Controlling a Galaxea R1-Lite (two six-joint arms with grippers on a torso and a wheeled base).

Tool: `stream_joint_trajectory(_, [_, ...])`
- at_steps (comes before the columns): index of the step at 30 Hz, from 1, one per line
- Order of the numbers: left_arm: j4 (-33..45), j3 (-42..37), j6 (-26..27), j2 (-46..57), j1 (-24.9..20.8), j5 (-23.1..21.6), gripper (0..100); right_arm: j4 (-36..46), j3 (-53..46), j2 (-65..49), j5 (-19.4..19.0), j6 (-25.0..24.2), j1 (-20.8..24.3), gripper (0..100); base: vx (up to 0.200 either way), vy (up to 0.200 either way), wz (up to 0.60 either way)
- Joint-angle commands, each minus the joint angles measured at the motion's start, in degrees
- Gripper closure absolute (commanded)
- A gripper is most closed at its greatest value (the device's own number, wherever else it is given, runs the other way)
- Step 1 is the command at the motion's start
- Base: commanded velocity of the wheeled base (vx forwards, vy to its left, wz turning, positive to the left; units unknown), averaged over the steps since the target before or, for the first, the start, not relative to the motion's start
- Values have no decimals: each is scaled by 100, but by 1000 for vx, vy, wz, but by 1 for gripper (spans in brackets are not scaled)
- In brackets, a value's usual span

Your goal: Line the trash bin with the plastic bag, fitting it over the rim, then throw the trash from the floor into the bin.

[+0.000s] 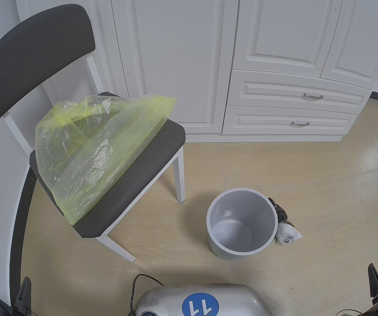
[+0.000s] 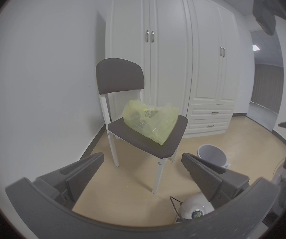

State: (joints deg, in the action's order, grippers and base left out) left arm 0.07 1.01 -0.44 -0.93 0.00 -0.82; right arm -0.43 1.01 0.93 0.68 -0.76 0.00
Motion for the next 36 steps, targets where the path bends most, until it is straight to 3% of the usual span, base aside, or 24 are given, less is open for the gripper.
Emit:
stream_joint_trajectory(1, [-7, -92, -97, 75, 0, 82, 0, -10, -101, -93, 2, -30, 9, 0, 0, 0, 0])
stream_joint_trajectory(11, [-51, -92, 149, 93, 0, 47, 0, -203, -5, -93, -51, 102, 9, 0, 0, 0, 0])
stream_joint_trajectory(12, [-42, -92, 61, 75, 0, 82, 0, -555, 373, -93, -147, -522, 9, 0, 0, 0, 0])
stream_joint_trajectory(13, [-42, -92, 61, 75, 0, 82, 0, -555, 373, -93, -147, -522, 9, 0, 0, 0, 0])
stream_joint_trajectory(14, [-51, -92, -185, 75, 0, 99, 0, -537, 681, -14, -306, -1304, 44, 0, 0, 0, 0])
stream_joint_trajectory(15, [-51, -92, -185, 75, 0, 99, 0, -537, 681, -14, -306, -1304, 44, 0, 0, 0, 0])
stream_joint_trajectory(20, [-113, -66, 35, 84, 0, 20, 0, -476, 628, 531, -367, -1164, 202, 0, 0, 0, 0])
stream_joint_trajectory(22, [-403, 189, -132, 57, -9, -103, 0, -485, 725, 690, -367, -1111, 308, 0, 0, 0, 0])
stream_joint_trajectory(24, [-640, 962, -1538, -224, -105, -868, 0, -414, 997, 953, -385, -838, 431, 0, 0, 0, 0])
stream_joint_trajectory(25, [-658, 1085, -2048, -329, -185, -1043, 0, -388, 1077, 1094, -385, -715, 457, 0, 0, 0, 0])
stream_joint_trajectory(26, [-623, 1200, -2189, -470, -325, -1026, 0, -379, 1173, 1296, -376, -513, 466, 0, 0, 0, 0])
stream_joint_trajectory(31, [-614, 1261, -1441, -865, -545, -894, 0, -370, 1692, 2157, -376, -100, 466, 0, 0, 0, 0])
stream_joint_trajectory(36, [-596, 1929, -1362, -1929, -475, -481, 0, -388, 2360, 3115, -367, 190, 466, 0, 0, 0, 0])
